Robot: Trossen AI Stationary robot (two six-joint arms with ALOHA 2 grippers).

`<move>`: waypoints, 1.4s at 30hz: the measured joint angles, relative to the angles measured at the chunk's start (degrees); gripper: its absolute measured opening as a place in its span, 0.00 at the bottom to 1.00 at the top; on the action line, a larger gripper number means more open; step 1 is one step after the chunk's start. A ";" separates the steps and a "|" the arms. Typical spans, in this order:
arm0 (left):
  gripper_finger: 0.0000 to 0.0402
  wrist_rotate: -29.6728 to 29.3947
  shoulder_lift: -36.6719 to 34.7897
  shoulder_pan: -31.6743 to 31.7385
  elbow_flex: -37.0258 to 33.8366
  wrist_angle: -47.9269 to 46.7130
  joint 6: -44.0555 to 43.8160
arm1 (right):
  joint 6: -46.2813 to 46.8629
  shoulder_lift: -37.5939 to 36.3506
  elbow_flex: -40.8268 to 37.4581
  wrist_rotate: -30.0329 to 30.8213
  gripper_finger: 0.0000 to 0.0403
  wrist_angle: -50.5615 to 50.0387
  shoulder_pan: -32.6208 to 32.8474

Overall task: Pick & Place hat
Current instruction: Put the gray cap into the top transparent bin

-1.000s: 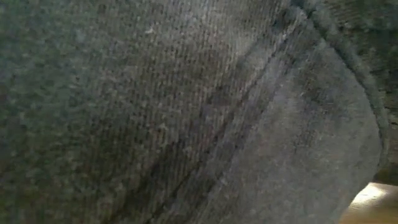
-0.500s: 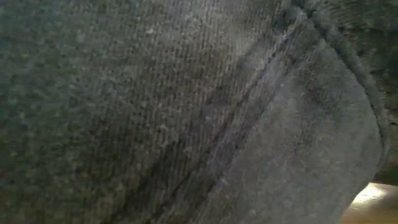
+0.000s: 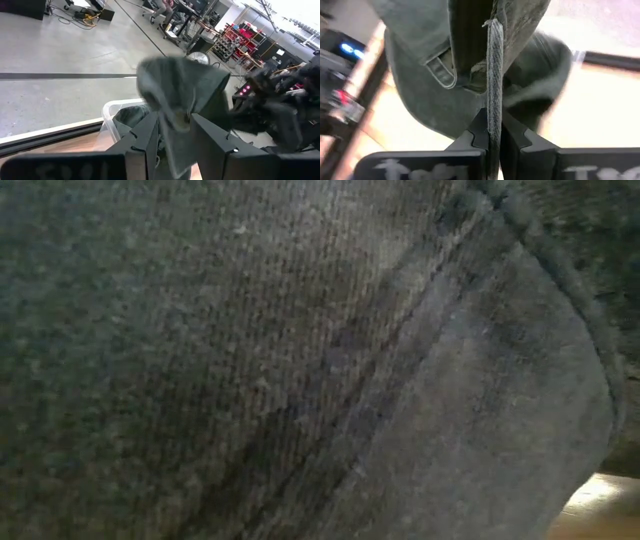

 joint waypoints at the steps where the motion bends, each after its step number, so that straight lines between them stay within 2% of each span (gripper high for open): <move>1: 0.27 0.00 -0.01 0.00 0.00 0.00 0.00 | 0.41 0.39 -0.30 -0.10 0.03 0.14 0.02; 17: 0.27 0.13 -0.01 -0.04 -0.02 -0.02 -0.09 | 2.75 9.92 -1.11 -5.38 0.03 1.21 -0.03; 32: 0.27 0.13 -0.01 0.00 -0.04 -0.02 -0.07 | 2.83 11.43 -1.09 -6.81 0.04 1.06 -0.01; 36: 0.27 0.13 -0.01 0.00 -0.04 -0.02 -0.09 | 2.78 11.20 -1.09 -6.83 0.10 0.96 0.02; 42: 0.27 0.12 -0.01 0.00 -0.05 -0.01 -0.07 | 2.37 10.70 -1.09 -7.23 0.29 0.86 0.02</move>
